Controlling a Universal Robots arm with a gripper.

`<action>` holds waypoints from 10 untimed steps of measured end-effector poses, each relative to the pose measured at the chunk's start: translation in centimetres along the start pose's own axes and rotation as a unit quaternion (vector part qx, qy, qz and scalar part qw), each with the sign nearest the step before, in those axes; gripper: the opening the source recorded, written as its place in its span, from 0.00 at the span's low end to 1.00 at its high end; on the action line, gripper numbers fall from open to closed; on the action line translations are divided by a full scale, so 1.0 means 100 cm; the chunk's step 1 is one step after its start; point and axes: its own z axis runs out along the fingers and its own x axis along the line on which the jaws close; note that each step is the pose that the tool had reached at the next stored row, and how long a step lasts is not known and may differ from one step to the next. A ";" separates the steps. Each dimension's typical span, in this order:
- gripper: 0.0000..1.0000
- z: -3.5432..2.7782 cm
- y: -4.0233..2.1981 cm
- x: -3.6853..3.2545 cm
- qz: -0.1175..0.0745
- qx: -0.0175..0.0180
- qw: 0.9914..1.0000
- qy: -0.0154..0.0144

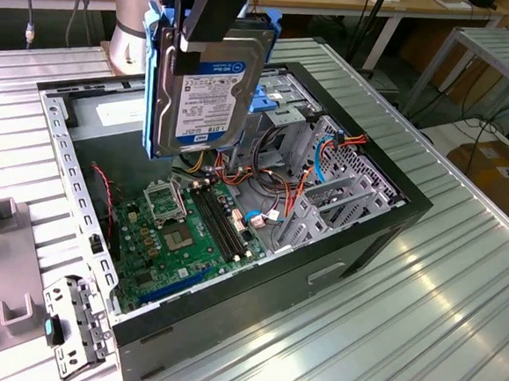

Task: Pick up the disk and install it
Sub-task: 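Insert the disk into the insertion slot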

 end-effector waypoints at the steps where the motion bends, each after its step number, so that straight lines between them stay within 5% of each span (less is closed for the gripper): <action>1: 0.37 0.0000 -0.0003 0.0011 0.000 0.000 1.000 0.000; 7: 0.37 0.0000 -0.0123 0.0045 0.000 0.000 1.000 0.000; 10: 0.37 -0.0001 -0.0129 0.0045 0.000 0.000 1.000 0.000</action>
